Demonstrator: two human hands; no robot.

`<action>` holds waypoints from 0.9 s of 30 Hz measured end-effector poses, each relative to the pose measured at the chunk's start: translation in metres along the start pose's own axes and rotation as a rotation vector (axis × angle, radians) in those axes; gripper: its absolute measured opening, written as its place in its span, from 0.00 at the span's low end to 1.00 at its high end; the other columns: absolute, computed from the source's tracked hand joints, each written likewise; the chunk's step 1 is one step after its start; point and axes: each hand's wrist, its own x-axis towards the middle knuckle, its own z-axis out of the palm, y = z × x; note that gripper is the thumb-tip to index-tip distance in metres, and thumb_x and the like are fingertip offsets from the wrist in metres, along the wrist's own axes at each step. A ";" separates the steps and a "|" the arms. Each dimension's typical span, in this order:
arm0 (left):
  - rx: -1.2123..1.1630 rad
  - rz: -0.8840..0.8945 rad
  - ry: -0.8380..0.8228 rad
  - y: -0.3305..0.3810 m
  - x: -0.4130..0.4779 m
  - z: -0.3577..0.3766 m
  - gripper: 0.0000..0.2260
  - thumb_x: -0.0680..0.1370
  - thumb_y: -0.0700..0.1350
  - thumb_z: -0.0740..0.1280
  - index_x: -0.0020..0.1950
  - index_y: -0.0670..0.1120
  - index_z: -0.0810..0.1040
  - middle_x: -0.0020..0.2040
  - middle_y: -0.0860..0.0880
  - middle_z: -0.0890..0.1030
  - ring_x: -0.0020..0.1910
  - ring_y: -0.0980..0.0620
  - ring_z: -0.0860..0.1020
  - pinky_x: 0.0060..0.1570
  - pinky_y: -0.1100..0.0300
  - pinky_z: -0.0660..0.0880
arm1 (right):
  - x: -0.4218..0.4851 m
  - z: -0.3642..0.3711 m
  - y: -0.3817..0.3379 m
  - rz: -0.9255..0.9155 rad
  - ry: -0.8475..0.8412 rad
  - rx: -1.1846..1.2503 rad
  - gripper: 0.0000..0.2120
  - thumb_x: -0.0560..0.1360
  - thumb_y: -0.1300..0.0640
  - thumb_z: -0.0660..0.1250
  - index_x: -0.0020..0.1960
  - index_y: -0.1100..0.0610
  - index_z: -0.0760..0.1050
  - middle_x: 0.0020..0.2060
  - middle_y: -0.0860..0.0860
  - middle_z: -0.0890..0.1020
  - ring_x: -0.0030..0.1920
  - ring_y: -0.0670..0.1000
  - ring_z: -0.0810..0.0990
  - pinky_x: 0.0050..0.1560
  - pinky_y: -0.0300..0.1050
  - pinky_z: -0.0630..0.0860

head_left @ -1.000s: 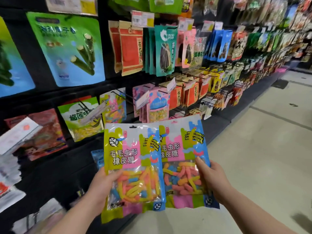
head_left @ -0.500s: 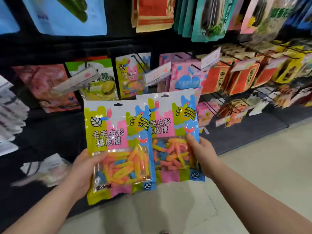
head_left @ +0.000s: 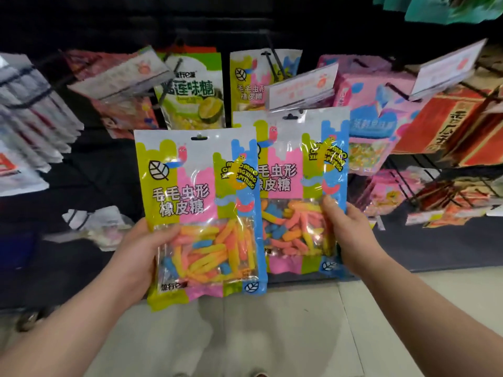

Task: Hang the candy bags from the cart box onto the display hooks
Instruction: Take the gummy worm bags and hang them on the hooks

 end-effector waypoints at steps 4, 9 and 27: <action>-0.011 -0.004 0.028 0.000 0.002 0.003 0.24 0.67 0.39 0.67 0.63 0.39 0.76 0.58 0.35 0.81 0.56 0.35 0.80 0.59 0.37 0.74 | 0.009 0.001 0.000 0.011 -0.013 0.025 0.10 0.77 0.50 0.65 0.49 0.56 0.79 0.41 0.53 0.86 0.41 0.54 0.84 0.48 0.56 0.81; 0.016 -0.009 0.056 0.002 0.005 0.007 0.24 0.66 0.40 0.67 0.62 0.39 0.76 0.55 0.36 0.82 0.53 0.37 0.81 0.55 0.40 0.77 | 0.014 -0.001 -0.003 0.013 -0.041 0.053 0.09 0.77 0.50 0.64 0.49 0.55 0.79 0.40 0.52 0.86 0.40 0.54 0.85 0.44 0.54 0.83; -0.020 -0.005 0.061 0.005 0.002 0.011 0.22 0.65 0.40 0.67 0.60 0.41 0.77 0.46 0.45 0.86 0.40 0.47 0.85 0.35 0.56 0.82 | 0.021 -0.008 -0.005 0.024 -0.039 0.049 0.09 0.77 0.49 0.65 0.47 0.53 0.79 0.36 0.50 0.86 0.35 0.51 0.85 0.32 0.45 0.81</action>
